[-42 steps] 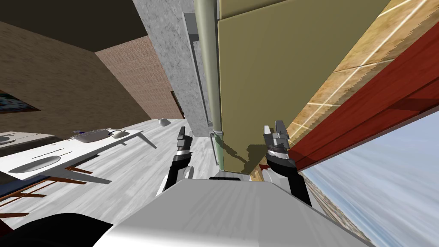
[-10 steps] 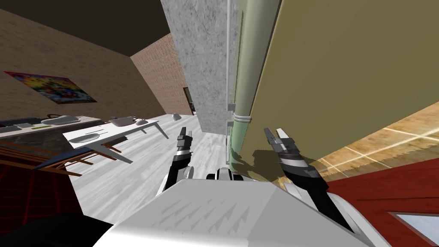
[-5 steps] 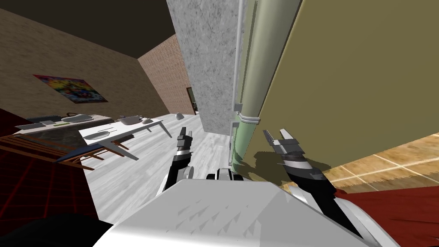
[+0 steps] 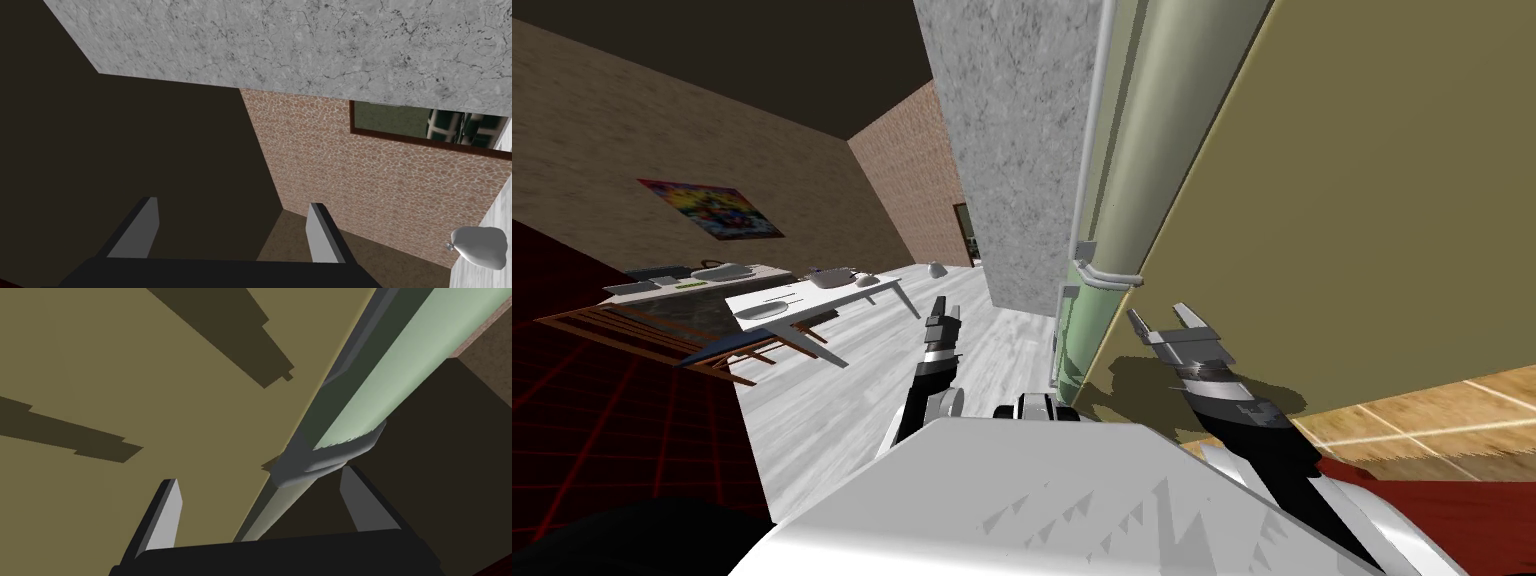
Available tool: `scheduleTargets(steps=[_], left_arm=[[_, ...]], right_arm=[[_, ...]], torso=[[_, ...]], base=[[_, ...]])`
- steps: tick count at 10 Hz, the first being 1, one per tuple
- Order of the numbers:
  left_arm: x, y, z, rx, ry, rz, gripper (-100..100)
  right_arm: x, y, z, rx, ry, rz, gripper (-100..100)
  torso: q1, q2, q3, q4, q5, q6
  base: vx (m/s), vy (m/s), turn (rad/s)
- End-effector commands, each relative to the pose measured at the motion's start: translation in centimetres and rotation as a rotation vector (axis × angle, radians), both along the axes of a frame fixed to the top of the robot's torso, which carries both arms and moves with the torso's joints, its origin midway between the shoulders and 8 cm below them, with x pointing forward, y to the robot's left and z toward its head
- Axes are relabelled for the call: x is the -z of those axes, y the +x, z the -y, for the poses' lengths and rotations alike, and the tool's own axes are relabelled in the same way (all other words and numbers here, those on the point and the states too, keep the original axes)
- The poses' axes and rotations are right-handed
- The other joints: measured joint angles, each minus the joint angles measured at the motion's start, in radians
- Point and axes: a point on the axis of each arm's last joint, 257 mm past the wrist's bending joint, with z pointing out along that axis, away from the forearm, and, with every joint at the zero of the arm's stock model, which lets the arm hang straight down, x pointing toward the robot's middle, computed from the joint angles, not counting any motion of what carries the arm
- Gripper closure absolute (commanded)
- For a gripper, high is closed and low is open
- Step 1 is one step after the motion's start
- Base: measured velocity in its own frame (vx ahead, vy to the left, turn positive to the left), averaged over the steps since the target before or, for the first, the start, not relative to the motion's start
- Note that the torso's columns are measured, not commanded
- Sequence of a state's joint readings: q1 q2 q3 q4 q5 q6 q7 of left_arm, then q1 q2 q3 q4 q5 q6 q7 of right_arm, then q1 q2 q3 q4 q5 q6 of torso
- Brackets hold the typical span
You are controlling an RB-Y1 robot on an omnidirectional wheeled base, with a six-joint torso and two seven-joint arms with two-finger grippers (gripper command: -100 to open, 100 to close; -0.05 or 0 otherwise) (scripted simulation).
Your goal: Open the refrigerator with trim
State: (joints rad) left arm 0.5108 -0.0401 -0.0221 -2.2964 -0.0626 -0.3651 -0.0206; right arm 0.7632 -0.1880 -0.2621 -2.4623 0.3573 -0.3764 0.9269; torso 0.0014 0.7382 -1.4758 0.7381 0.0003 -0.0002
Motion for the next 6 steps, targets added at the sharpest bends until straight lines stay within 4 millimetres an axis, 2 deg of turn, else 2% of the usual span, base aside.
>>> scheduleTargets(steps=[1, 6], left_arm=[[0.0, 0.0, 0.0, 0.0, 0.0, 0.0, 0], [0.0, 0.0, 0.0, 0.0, 0.0, 0.0, 0]], right_arm=[[0.6, -0.1, 0.7, 0.064, -0.11, -0.026, -100], [1.8, -0.6, 2.2, 0.18, -0.304, -0.08, -100]], torso=[[-0.002, 0.0, 0.0, 0.0, 0.0, 0.0], [-0.002, 0.0, 0.0, 0.0, -0.001, 0.0]], base=[[0.017, 0.064, 0.053], [0.019, 0.061, 0.061]])
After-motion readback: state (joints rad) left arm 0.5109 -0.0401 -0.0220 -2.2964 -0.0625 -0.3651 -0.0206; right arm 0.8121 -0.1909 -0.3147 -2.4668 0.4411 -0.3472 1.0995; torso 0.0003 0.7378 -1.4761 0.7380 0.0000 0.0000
